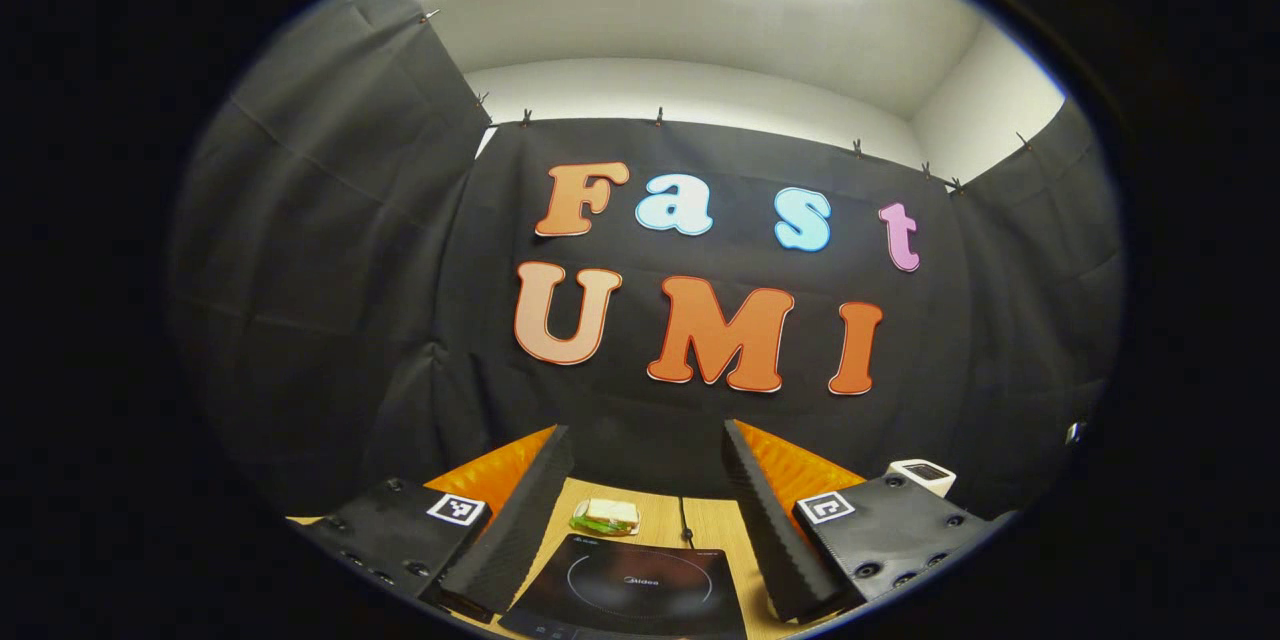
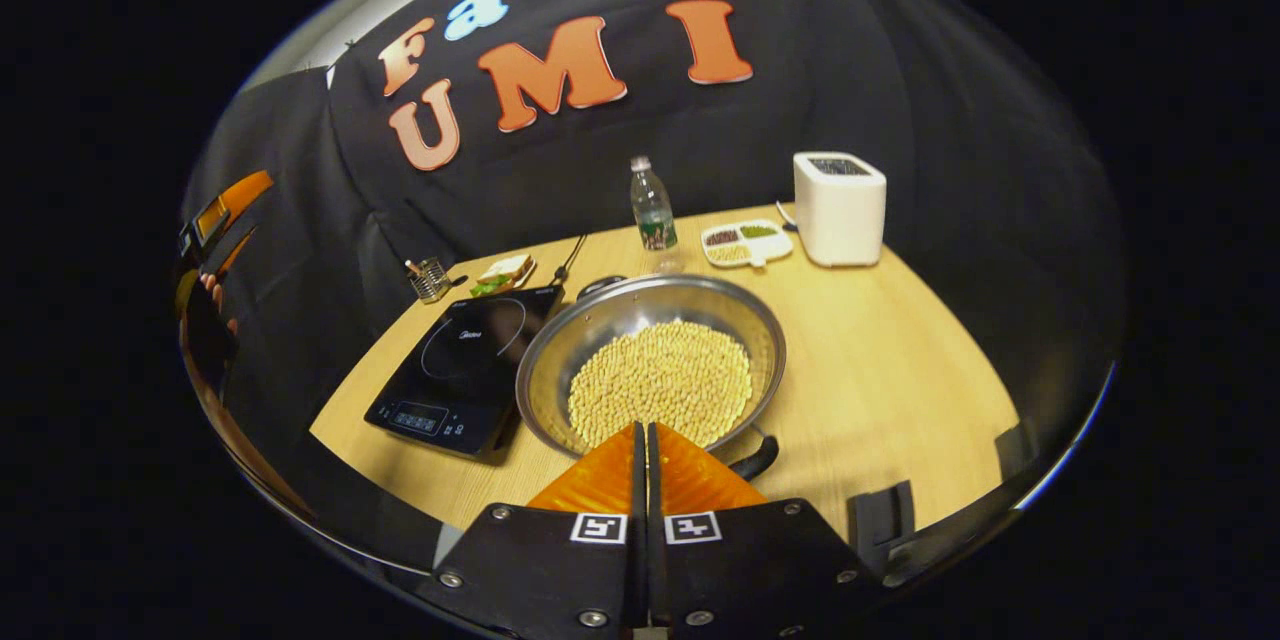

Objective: First push the handle of the pot to place it horizontally, then grasp the pot with both hands and set it on the induction cooktop.

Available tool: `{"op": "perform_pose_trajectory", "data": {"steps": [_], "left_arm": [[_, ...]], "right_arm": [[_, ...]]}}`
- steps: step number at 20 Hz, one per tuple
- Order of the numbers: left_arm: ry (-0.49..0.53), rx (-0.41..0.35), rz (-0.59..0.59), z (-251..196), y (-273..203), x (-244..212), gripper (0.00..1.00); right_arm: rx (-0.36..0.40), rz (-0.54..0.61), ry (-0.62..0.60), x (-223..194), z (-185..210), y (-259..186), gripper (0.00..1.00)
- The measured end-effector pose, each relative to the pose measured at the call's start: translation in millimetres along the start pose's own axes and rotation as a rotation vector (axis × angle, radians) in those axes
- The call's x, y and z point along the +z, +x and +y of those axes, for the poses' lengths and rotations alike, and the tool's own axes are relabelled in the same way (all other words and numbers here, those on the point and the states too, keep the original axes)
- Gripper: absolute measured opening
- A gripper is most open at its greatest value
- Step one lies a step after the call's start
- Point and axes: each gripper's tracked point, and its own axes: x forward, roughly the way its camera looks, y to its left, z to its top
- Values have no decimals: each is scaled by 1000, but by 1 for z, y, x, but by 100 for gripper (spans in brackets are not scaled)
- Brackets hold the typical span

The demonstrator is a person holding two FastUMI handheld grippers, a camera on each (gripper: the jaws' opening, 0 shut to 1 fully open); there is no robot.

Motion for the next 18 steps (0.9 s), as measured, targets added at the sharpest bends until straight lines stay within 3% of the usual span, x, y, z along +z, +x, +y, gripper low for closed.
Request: {"op": "perform_pose_trajectory", "data": {"steps": [5,13,18], "left_arm": [[-14,3,22,2,4,-9,97],[-4,-5,34,-1,10,-19,98],[13,-1,48,-1,11,-25,98]], "right_arm": [[61,133,82,-37,14,14,0],[39,351,276,-78,-3,41,0],[31,377,373,-71,-10,52,0]]}}
